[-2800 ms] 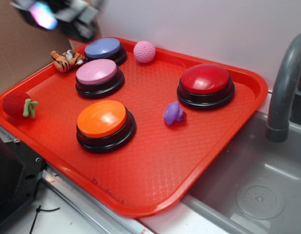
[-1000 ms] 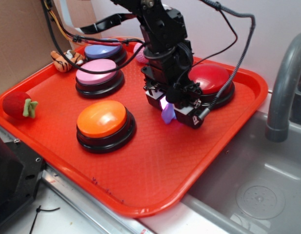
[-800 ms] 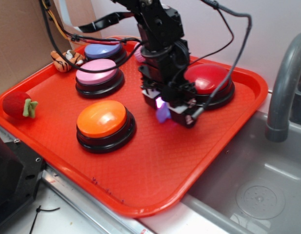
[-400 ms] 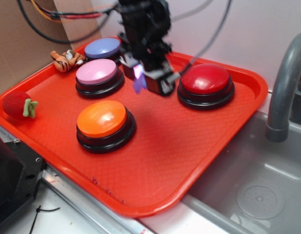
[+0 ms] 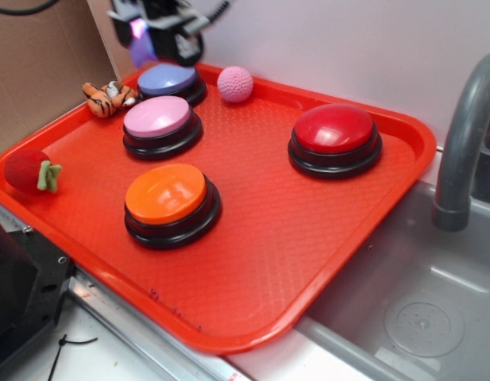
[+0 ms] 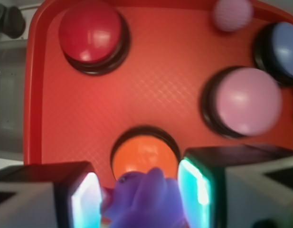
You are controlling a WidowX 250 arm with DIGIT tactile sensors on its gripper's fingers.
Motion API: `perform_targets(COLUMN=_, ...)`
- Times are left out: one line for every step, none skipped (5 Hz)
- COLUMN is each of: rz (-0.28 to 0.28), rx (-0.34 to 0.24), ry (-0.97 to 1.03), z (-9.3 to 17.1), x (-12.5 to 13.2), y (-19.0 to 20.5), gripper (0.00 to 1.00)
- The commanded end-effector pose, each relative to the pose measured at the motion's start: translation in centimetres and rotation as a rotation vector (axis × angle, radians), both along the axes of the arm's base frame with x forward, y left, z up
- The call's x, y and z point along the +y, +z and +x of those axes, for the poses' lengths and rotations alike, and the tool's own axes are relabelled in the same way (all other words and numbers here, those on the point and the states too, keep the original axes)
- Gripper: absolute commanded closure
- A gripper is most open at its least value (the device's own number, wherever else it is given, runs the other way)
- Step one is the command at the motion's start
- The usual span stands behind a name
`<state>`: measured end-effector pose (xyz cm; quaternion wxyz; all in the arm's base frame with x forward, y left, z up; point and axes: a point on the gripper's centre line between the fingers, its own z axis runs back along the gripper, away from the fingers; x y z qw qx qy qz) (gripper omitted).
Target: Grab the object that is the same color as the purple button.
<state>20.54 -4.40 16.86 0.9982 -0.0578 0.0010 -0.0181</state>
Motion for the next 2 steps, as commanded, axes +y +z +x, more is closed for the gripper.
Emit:
perform_targets(rz=0.029, rx=-0.146, ry=0.08, z=-1.8, x=2.2, y=3.5, gripper=1.0)
perform_targets(rz=0.074, rx=-0.039, ry=0.051, z=-1.0, x=2.4, y=2.4, gripper=0.8)
